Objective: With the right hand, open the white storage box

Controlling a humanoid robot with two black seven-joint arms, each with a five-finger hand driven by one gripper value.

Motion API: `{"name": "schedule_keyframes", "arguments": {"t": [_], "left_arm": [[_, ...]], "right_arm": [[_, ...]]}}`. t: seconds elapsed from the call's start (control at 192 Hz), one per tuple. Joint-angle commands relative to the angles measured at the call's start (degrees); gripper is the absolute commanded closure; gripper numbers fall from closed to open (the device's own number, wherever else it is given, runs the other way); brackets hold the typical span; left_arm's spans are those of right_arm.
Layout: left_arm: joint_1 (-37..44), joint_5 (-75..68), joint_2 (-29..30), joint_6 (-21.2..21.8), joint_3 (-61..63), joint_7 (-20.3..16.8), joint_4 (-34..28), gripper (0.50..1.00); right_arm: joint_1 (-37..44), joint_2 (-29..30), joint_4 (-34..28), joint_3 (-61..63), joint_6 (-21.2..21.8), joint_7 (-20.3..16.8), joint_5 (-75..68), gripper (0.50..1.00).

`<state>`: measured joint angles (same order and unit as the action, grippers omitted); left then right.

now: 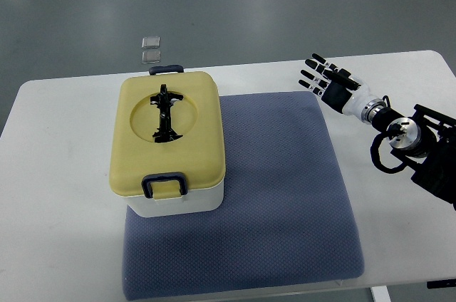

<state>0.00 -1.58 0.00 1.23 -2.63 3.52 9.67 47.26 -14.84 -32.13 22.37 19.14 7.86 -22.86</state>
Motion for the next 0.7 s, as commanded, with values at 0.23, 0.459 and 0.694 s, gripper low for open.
{"name": "schedule_keyframes", "arguments": {"t": [0.23, 0.459, 0.694], "left_arm": [[0.70, 0.00, 0.00, 0.09, 0.09, 0.00, -0.53, 0.500], [0.26, 0.00, 0.00, 0.35, 0.26, 0.00, -0.70, 0.500], [0.26, 0.00, 0.00, 0.35, 0.09, 0.00, -0.62, 0.500]], "right_arm": [[0.02, 0.08, -0.03, -0.57, -0.15, 0.14, 5.37, 0.568], [0.20, -0.62, 0.05, -0.31, -0.07, 2.25, 10.29, 0.568], [0.55, -0.89, -0.03, -0.13, 1.34, 5.32, 10.29, 0.568]]}}
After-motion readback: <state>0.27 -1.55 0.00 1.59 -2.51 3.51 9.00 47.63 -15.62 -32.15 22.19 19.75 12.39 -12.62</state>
